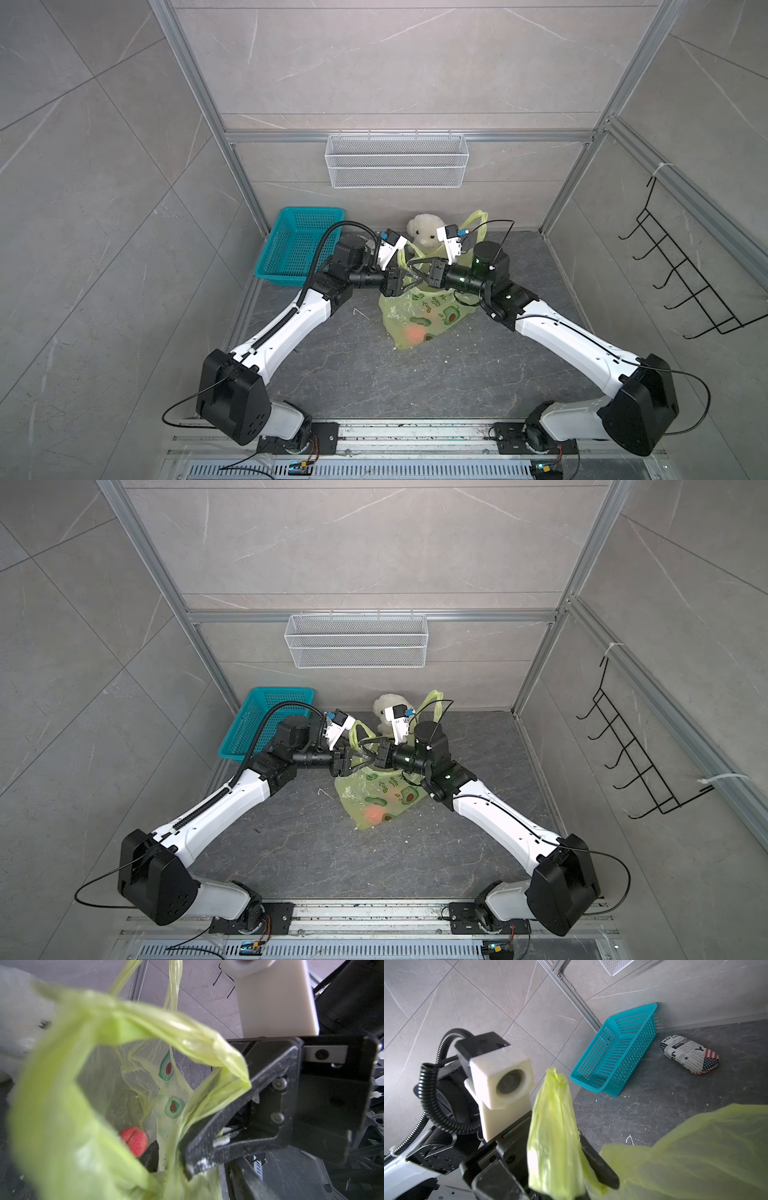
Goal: Place the peach into a plastic bag & tie a knot
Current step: Adjust the plastic bag at the center of the board.
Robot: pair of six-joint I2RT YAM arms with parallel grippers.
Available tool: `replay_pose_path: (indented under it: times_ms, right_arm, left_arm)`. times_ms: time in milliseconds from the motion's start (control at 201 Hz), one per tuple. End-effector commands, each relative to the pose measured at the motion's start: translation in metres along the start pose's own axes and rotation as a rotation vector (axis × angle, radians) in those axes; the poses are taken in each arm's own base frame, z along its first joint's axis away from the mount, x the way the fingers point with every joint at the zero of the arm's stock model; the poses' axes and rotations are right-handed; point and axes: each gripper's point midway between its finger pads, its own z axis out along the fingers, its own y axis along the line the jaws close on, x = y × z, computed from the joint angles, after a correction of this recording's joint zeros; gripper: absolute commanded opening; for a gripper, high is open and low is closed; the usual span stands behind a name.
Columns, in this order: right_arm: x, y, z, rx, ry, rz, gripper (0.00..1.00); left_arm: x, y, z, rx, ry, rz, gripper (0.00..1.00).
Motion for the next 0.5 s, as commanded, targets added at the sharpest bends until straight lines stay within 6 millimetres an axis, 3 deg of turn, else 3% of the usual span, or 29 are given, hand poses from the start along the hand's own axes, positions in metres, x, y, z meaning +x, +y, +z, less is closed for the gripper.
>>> replay_pose_path:
  times_ms: [0, 90, 189, 314, 418, 493]
  right_arm:
    - [0.007, 0.002, -0.006, -0.009, 0.008, 0.020, 0.00]
    - [0.009, 0.002, -0.005, -0.015, 0.008, 0.031, 0.00]
    - [0.009, 0.004, -0.004, -0.019, 0.009, 0.034, 0.00]
    - [0.006, 0.003, -0.007, 0.005, -0.007, 0.041, 0.00]
    - [-0.004, 0.002, -0.018, 0.074, -0.037, 0.026, 0.33]
    - [-0.016, 0.004, -0.037, 0.153, -0.078, -0.006, 0.47]
  left_arm:
    - [-0.034, -0.020, -0.011, 0.053, -0.094, 0.050, 0.45]
    - [-0.030, -0.016, -0.004, 0.078, -0.068, 0.014, 0.31]
    - [-0.032, -0.015, -0.001, 0.092, -0.070, -0.003, 0.00]
    - [-0.034, -0.019, -0.005, 0.088, -0.079, 0.019, 0.00]
    - [-0.028, -0.015, -0.009, 0.035, -0.060, 0.051, 0.00]
    - [-0.019, -0.009, -0.010, -0.008, -0.039, 0.071, 0.00]
